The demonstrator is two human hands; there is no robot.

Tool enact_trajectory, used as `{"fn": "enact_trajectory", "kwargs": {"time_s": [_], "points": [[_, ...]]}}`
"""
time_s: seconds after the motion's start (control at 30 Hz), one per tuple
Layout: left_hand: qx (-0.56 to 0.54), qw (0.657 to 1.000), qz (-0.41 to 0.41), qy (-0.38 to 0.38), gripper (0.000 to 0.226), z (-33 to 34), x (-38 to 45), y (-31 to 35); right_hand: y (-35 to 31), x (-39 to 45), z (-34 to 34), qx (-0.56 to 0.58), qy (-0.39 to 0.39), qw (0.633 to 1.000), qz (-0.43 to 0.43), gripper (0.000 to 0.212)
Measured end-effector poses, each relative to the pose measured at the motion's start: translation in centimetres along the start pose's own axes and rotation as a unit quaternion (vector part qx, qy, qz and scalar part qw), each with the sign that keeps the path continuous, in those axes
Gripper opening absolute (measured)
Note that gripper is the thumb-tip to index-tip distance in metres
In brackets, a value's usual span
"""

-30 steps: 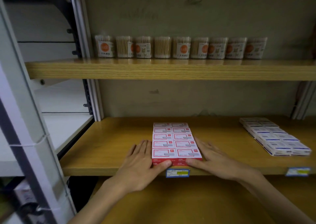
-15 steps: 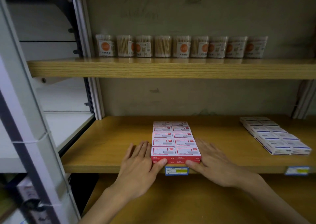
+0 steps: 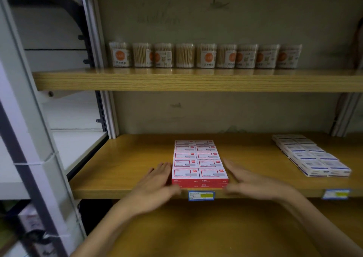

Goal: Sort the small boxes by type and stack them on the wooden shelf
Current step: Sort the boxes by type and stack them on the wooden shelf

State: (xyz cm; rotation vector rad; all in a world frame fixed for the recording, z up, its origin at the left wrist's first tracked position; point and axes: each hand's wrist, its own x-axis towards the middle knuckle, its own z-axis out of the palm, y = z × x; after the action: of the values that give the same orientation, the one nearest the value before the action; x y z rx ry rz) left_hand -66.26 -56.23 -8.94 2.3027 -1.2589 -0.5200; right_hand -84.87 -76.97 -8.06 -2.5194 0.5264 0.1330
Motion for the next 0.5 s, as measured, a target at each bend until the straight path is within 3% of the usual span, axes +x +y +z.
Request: {"fn": "enact_trajectory", "kwargs": {"time_s": [0.03, 0.07, 0.17, 0.2, 0.27, 0.37, 0.43, 0.5], "points": [[-0.122, 0.992, -0.045, 0.006, 0.122, -0.9, 0.7, 0.3, 0.0, 0.2, -0.5, 0.09, 0.02, 0.996, 0.011, 0.102], [-0.233, 0.969, -0.078, 0.033, 0.117, -1.5, 1.3, 0.6, -0.1, 0.7, -0.8, 0.2, 0.065, 0.978, 0.017, 0.1], [-0.475, 0.863, -0.043, 0.168, 0.065, -1.4, 2.5, 1.3, -0.9, 2.9, -0.1, 0.478, 0.209, 0.853, 0.002, 0.07], [-0.516, 0.836, -0.032, 0.182, 0.062, -1.3, 2.9, 1.6, -1.5, 3.5, 0.2, 0.515, 0.226, 0.827, 0.003, 0.065], [-0.56, 0.809, -0.035, 0.176, 0.069, -1.0, 3.6, 2.4, -2.8, 4.1, 0.6, 0.522, 0.231, 0.821, 0.023, 0.061], [-0.577, 0.804, -0.049, 0.133, 0.075, -0.7, 3.7, 3.9, -4.1, 5.2, 0.7, 0.504, 0.202, 0.838, 0.055, 0.055], [-0.585, 0.801, -0.046, 0.115, 0.073, -0.5, 3.3, 4.5, -4.3, 5.7, 1.0, 0.502, 0.189, 0.842, 0.064, 0.076], [-0.582, 0.804, -0.038, 0.112, 0.061, -0.4, 3.4, 4.5, -4.8, 5.7, 1.1, 0.487, 0.198, 0.848, 0.066, 0.071]]}}
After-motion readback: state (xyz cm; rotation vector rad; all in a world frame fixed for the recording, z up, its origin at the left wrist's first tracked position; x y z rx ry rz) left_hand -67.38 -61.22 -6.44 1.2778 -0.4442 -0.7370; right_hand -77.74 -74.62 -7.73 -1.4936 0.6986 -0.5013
